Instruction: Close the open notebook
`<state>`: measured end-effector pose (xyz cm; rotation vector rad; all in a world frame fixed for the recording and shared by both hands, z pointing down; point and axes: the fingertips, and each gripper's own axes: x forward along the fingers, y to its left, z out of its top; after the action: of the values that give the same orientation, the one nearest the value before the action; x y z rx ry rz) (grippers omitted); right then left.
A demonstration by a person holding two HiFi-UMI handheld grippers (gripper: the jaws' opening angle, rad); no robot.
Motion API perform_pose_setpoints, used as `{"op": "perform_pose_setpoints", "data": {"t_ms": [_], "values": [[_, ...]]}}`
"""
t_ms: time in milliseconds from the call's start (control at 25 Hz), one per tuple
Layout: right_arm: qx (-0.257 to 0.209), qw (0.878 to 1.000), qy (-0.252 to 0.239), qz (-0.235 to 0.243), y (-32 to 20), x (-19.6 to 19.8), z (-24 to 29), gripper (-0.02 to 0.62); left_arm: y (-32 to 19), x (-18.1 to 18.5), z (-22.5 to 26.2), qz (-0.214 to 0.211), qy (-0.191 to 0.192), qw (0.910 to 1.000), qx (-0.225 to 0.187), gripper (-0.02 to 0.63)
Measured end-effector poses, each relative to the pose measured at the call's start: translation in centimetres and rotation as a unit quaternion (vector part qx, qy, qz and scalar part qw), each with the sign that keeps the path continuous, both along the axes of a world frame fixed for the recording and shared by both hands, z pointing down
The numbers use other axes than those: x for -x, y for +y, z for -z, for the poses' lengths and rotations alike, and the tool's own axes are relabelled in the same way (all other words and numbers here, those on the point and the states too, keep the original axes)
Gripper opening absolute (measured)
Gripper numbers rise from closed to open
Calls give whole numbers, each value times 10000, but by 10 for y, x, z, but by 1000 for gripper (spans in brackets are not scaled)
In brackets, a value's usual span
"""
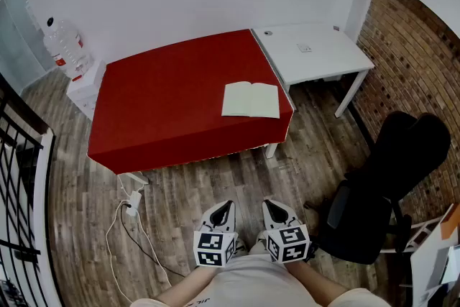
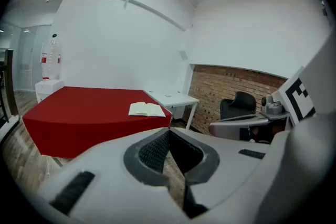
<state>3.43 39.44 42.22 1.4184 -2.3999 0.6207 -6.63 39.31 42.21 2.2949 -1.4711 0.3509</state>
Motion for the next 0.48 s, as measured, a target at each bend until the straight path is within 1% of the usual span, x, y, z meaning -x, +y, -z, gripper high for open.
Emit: {"op": "perform_pose_setpoints", "data": {"t_ms": [280,480], "values": [[3,10000,-7,10,-11,12,-5,6,-11,8,-8,-53,42,10000,48,6],[35,10000,-55,8,-40,16,-12,6,-39,12,-12,-16,30,10000,66,6]]}}
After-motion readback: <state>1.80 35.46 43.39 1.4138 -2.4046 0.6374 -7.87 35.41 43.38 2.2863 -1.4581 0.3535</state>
